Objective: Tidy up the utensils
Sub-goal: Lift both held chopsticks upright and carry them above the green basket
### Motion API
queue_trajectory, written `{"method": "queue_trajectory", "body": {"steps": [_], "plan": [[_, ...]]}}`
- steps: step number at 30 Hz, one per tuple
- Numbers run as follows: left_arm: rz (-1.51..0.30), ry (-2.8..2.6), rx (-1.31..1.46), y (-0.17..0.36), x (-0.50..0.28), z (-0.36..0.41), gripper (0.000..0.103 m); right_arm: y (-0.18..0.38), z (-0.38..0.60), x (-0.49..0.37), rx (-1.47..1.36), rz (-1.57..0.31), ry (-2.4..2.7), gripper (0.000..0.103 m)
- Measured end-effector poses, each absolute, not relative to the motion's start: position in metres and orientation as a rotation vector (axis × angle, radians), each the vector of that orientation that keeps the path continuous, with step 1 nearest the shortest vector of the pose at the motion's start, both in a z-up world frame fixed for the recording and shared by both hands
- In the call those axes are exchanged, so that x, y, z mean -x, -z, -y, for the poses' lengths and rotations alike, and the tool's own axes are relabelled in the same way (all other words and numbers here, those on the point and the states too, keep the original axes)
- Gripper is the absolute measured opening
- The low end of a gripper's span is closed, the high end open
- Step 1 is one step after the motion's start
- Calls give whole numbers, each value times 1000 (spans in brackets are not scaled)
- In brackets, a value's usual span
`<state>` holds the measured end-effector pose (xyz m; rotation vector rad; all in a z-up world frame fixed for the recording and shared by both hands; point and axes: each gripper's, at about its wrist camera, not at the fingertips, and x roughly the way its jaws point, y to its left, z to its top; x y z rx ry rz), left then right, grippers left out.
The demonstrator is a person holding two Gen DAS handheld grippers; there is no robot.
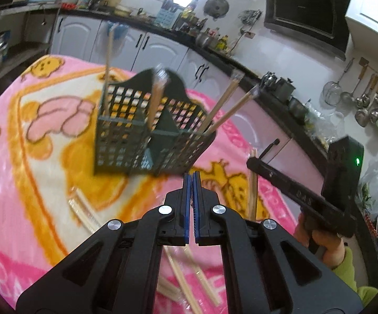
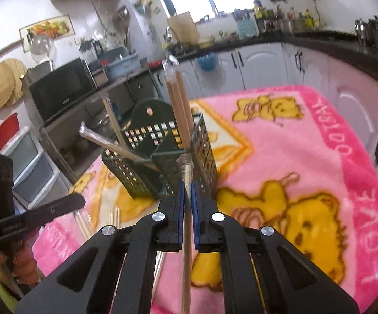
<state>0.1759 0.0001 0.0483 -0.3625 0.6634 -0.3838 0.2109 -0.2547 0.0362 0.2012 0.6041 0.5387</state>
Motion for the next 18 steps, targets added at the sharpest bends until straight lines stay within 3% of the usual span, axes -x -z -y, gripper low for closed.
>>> {"method": "queue_trajectory", "body": {"steps": [18], "plan": [[-558,433,290,-101,-177,27,0,-66,280,-167,-198,-421,-477,6]]}}
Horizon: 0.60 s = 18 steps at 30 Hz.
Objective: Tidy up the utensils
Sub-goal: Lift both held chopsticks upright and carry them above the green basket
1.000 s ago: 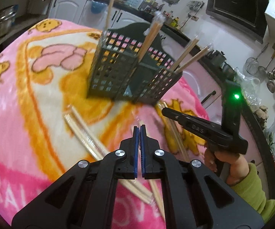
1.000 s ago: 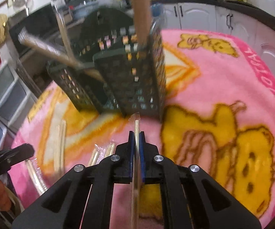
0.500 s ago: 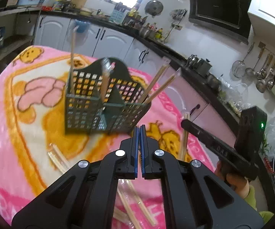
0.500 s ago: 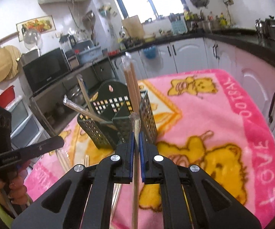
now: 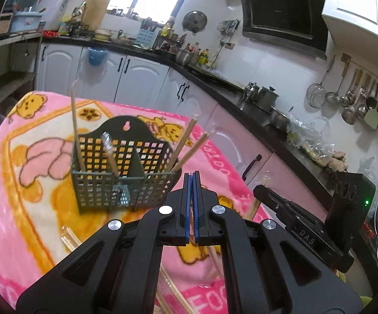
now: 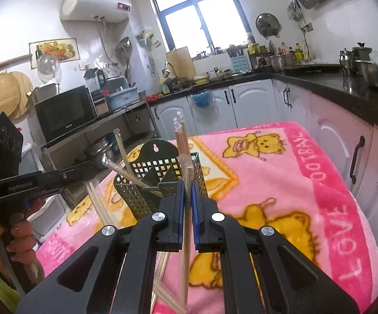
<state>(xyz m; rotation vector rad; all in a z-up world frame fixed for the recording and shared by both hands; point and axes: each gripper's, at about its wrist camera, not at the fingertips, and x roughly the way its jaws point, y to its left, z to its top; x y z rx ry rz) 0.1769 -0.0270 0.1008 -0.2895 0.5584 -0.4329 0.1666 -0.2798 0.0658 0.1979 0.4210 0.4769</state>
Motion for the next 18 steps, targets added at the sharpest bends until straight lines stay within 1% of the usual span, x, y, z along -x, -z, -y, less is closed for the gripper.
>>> {"method": "queue_trajectory", "body": {"steps": [18], "plan": [[-454,472,232,-152,-170,41,0,-106,286,-153,-162,-293,-449,6]]}}
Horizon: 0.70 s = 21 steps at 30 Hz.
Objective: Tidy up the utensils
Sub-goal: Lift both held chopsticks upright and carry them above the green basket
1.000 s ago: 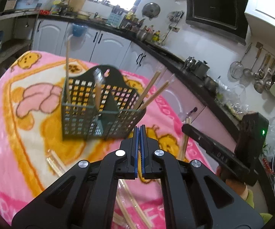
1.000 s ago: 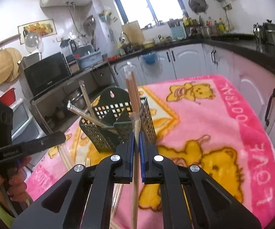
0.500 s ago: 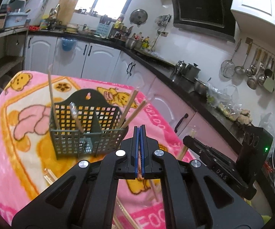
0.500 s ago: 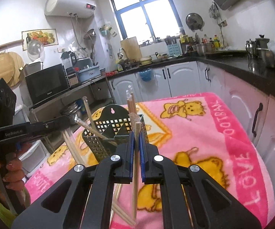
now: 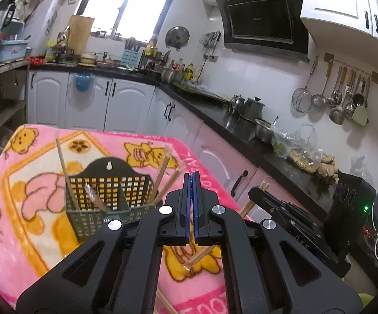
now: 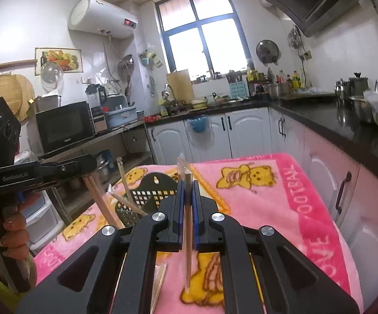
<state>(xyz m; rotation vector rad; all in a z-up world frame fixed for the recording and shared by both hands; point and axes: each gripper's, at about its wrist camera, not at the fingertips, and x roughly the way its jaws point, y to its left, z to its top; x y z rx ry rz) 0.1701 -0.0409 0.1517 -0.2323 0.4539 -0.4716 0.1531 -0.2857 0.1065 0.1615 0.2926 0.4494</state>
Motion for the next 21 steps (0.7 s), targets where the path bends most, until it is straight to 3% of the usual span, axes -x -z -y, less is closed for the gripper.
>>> {"method": "queue_trajectory", "body": {"steps": [21], "plan": [[-287,420,177,-222,-178,31,0,-142,258,-157,-113,-222,-502,6]]}}
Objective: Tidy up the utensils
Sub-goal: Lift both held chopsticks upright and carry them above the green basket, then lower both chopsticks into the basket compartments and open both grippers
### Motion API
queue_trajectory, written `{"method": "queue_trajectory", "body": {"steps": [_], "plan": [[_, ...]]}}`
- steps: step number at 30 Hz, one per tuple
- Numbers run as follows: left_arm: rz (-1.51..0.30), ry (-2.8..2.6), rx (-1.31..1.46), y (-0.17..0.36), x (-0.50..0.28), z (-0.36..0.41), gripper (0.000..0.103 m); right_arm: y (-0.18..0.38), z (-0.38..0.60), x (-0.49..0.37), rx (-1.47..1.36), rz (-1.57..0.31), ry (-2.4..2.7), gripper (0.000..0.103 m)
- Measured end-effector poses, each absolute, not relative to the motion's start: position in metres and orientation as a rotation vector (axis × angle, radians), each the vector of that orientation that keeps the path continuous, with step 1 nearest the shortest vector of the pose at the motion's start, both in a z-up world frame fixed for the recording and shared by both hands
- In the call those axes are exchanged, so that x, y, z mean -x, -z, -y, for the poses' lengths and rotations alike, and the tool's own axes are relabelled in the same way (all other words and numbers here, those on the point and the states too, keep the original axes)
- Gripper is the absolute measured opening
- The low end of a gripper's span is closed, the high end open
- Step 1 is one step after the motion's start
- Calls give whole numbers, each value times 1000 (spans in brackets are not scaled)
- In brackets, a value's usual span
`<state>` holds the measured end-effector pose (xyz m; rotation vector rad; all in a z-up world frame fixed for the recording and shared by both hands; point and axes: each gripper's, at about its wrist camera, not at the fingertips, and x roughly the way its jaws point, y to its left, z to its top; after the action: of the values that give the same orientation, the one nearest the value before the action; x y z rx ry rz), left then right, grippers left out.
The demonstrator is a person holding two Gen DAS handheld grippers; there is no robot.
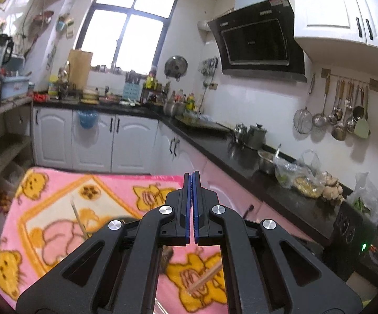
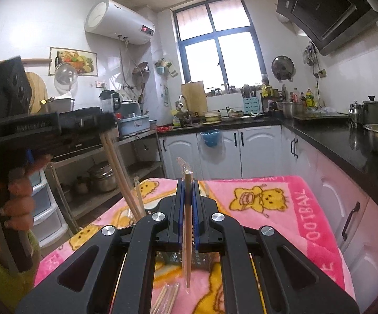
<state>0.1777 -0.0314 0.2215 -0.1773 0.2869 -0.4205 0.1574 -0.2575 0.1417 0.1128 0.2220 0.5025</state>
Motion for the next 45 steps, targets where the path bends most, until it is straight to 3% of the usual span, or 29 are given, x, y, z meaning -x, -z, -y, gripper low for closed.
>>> {"method": "queue_trajectory", "body": {"steps": [14,30,45], "plan": [[-231,384,151,-254,-200,31,0,-170,251,-168,-139,-150,-496,6],[-265,336,126,-241,-234,30,0,-211,246,-198,-149,-61,-507,6],[-345,295,132,-201,-268,20,0,-178,220,-253,-136,-168,-486,6]]}}
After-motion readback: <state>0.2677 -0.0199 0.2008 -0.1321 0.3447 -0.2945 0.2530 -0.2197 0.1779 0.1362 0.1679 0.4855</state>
